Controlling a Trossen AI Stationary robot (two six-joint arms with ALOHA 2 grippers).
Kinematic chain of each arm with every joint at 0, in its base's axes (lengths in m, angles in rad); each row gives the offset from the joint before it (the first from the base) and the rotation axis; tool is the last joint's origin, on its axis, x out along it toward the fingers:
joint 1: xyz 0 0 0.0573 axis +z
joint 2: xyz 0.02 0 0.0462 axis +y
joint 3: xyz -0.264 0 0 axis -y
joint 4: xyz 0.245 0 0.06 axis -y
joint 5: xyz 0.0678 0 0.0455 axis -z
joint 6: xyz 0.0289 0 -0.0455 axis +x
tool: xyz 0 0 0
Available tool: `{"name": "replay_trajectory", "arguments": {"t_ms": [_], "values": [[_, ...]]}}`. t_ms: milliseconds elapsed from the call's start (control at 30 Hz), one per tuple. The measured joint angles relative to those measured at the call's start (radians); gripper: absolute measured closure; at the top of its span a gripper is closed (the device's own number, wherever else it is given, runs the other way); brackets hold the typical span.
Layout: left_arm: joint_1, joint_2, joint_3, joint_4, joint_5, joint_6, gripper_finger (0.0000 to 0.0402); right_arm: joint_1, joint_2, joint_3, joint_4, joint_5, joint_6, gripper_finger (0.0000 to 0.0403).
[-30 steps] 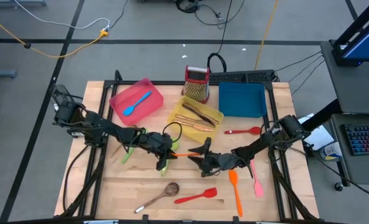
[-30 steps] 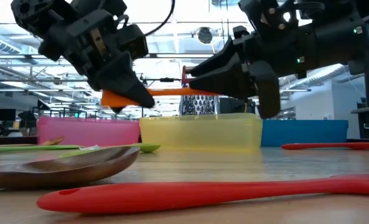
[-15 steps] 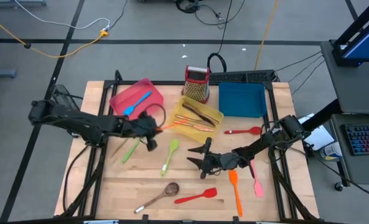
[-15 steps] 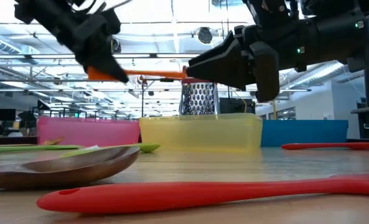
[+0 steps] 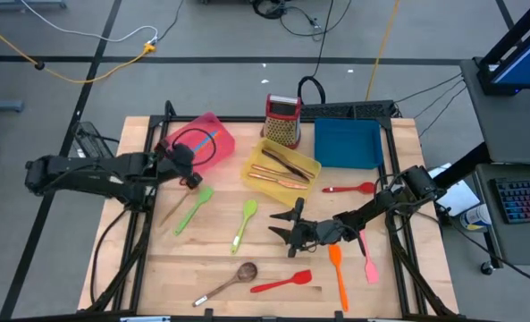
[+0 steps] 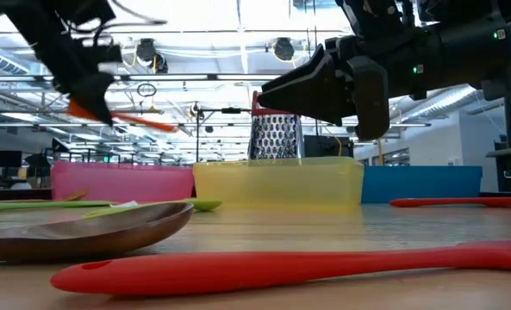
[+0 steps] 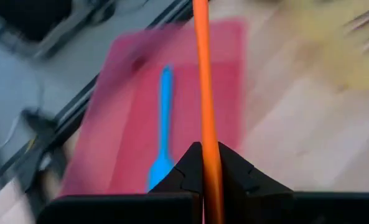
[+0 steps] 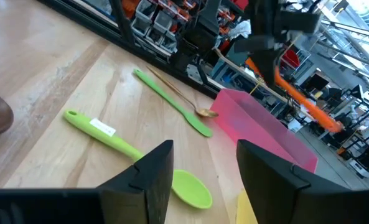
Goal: Pick & Place Kitchen Items
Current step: Put the orange spatula into the red bin
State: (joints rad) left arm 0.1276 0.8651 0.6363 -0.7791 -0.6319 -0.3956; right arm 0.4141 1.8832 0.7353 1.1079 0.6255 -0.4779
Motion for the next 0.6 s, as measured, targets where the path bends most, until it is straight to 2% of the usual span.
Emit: {"name": "replay_trajectory", "arguments": {"t_ms": [133,267,433,600], "values": [[0.095,0.008,-0.029,-0.034,0.006,0.006,0.0384,0.0,0.0,0.0,0.003,-0.001,0.003,0.0234],[0.199,0.035,-0.065,-0.01,0.068,0.031,0.0375,0.0,0.0,0.0,0.003,-0.001,0.003,0.0234],[0.319,0.11,-0.112,0.085,0.197,0.114,0.038,0.0,0.0,0.0,0.003,-0.001,-0.002,0.0232],[0.405,0.205,-0.132,0.196,0.212,0.178,0.0373,0.0,0.0,0.0,0.002,-0.001,-0.004,0.0232]]}}
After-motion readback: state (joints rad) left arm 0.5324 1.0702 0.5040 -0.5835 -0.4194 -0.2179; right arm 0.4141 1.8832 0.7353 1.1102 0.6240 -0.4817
